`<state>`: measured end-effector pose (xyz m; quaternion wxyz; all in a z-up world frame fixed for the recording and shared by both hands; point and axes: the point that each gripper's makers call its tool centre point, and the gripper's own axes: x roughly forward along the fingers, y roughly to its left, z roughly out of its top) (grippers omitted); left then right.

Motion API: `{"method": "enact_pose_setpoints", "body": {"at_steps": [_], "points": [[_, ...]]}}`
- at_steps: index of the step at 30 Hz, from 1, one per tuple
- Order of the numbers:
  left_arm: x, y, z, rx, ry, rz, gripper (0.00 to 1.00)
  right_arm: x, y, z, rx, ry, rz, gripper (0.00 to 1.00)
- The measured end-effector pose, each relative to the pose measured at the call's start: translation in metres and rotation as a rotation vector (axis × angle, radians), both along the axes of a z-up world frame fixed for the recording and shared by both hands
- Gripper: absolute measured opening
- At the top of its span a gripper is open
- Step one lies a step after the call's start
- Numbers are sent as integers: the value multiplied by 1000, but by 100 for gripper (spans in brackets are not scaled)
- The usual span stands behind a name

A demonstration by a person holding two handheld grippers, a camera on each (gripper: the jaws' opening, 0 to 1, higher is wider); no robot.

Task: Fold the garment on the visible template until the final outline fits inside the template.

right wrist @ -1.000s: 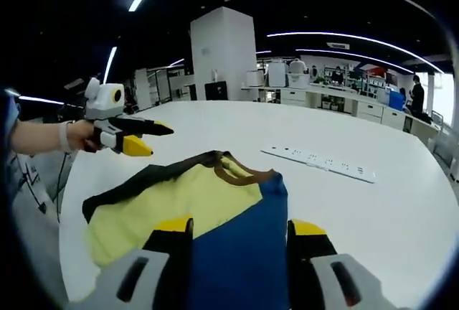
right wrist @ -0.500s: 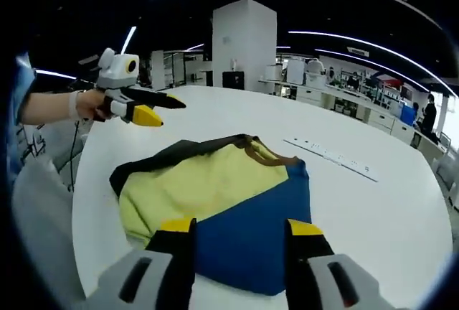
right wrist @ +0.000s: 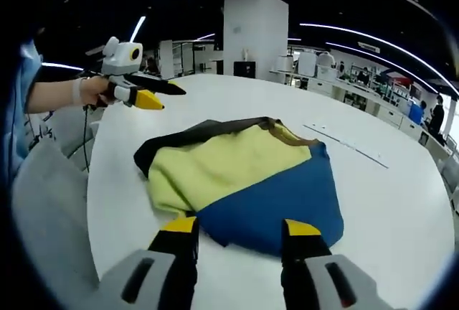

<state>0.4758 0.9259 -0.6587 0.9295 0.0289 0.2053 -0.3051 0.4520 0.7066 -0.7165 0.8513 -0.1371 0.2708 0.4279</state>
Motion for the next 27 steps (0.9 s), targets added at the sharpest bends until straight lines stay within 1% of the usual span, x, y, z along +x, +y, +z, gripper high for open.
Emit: {"method": "enact_pose_setpoints", "body": {"at_steps": [6,12,15,20,21,22,23,24,25,26,27], "points": [[-12,6,-6,4,14,10,67,-4,-2,-1,-6,4,0,43],[-19,12,-9,-3,27,25,68,-3,-3,-2,-10,2,-2,45],[-23,14,-11,-5,31,30,67,-1,-5,-4,-15,6,-8,50],[-28,20,-17,-7,47,43,68,-1,-7,-5,-15,11,-1,63],[-30,21,-19,-5,53,46,68,-1,-7,-6,-21,7,3,64],[-30,22,-20,-5,56,48,68,0,-9,-7,-47,-8,21,64],[-32,24,-21,-5,60,51,68,0,-8,-7,-51,-18,31,62],[-33,25,-22,-7,64,54,68,2,-6,-4,-59,-55,49,56],[-35,26,-23,-8,65,56,68,3,-7,-4,-84,-83,69,46],[-37,26,-23,-9,68,59,68,3,-8,-6,-117,-88,79,40],[-38,27,-23,-10,69,62,68,4,-5,-7,-116,-92,76,37]]}}
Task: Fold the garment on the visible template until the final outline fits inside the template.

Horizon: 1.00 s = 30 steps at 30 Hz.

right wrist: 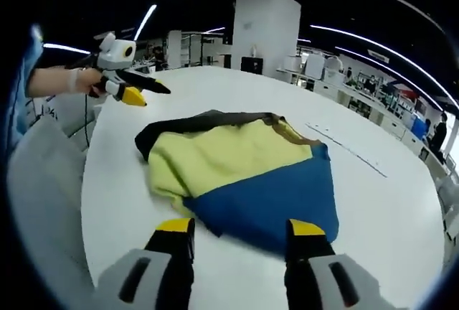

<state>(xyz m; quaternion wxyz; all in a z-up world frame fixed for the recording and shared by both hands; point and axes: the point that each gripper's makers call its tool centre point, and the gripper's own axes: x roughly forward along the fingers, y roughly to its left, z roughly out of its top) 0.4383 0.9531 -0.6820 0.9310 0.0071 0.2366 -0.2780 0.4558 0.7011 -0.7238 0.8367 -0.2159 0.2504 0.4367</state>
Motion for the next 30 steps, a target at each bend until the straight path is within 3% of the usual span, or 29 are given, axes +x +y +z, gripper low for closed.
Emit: {"method": "enact_pose_setpoints", "body": {"at_steps": [4,6,8,11,15,22,27,30], "points": [[-4,4,-2,-1,8,11,67,1,7,-10,-78,-38,76,32],[-6,7,-3,-6,13,21,67,4,7,-16,-164,-97,130,25],[-7,8,-3,-13,15,30,67,3,9,-25,-216,-103,166,22],[-11,10,-5,-15,21,39,67,8,10,-33,-243,-114,177,16],[-14,13,-10,-21,31,53,66,17,10,-36,-244,-98,161,0],[-21,13,-15,-38,49,70,66,34,17,-1,-230,-113,187,0],[-21,13,-15,-43,50,75,65,58,41,25,-223,-134,234,0],[-21,13,-15,-46,49,78,65,70,53,27,-234,-143,260,0]]}}
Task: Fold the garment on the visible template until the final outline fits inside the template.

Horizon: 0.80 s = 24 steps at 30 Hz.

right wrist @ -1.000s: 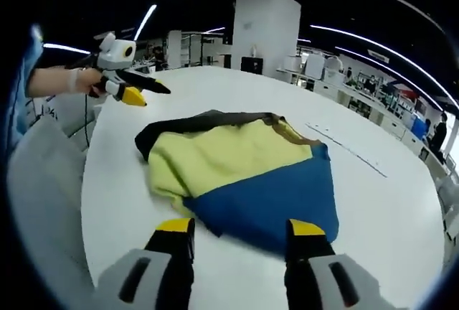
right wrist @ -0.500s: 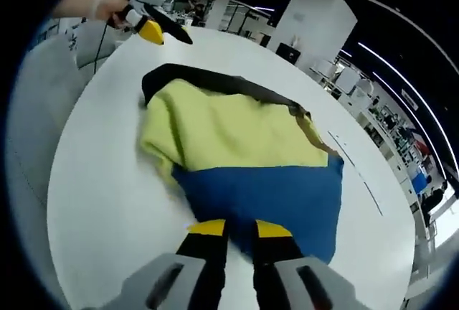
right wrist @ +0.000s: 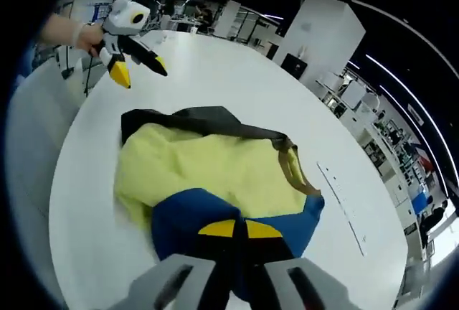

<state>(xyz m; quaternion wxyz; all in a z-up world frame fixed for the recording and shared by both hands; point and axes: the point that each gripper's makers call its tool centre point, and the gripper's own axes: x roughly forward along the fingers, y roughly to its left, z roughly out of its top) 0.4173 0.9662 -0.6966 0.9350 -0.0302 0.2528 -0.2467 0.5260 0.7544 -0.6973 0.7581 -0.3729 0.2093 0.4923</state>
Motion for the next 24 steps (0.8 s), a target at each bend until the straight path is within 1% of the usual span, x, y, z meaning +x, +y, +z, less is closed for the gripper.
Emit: {"method": "enact_pose_setpoints", "body": {"at_steps": [3,5,8,15,21,24], "points": [[0,2,0,-3,0,8,65,14,14,-5,-16,-3,17,0],[-1,3,1,-6,0,14,65,21,22,-8,-4,9,14,0],[-4,5,0,-5,4,16,64,29,31,-21,-16,25,13,0],[-10,11,-1,-7,13,33,64,38,43,-42,-37,50,15,0],[-13,13,-2,-8,19,41,64,41,46,-54,-40,78,-4,0],[-13,13,-2,-10,20,42,64,42,47,-56,-39,84,-10,0]]}}
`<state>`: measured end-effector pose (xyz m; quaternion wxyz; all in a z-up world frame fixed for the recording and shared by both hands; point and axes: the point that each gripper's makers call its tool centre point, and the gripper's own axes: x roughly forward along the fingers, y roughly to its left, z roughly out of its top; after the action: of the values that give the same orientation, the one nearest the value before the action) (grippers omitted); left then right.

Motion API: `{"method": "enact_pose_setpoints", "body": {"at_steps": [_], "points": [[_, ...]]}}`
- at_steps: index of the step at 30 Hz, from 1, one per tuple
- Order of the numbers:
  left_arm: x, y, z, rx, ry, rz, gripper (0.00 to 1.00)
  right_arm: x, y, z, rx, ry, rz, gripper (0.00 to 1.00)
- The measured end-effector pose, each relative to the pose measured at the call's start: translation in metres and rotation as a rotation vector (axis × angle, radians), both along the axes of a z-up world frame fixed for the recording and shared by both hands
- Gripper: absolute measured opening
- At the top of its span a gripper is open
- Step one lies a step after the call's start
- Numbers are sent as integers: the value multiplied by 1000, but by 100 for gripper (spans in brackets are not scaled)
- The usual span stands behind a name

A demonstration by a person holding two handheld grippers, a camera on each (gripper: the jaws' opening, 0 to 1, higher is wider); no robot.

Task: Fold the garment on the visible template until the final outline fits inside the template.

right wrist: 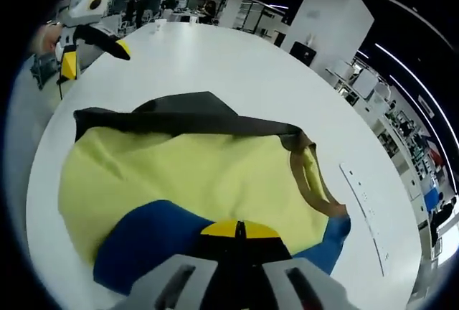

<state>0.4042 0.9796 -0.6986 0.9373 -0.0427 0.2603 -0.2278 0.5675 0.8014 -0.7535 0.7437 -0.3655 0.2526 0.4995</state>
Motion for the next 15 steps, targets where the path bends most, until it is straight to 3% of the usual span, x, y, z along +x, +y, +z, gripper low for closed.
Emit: {"method": "enact_pose_setpoints", "body": {"at_steps": [15], "points": [[3,1,-2,-10,0,1,64,-2,-3,-19,6,64,-50,0]]}}
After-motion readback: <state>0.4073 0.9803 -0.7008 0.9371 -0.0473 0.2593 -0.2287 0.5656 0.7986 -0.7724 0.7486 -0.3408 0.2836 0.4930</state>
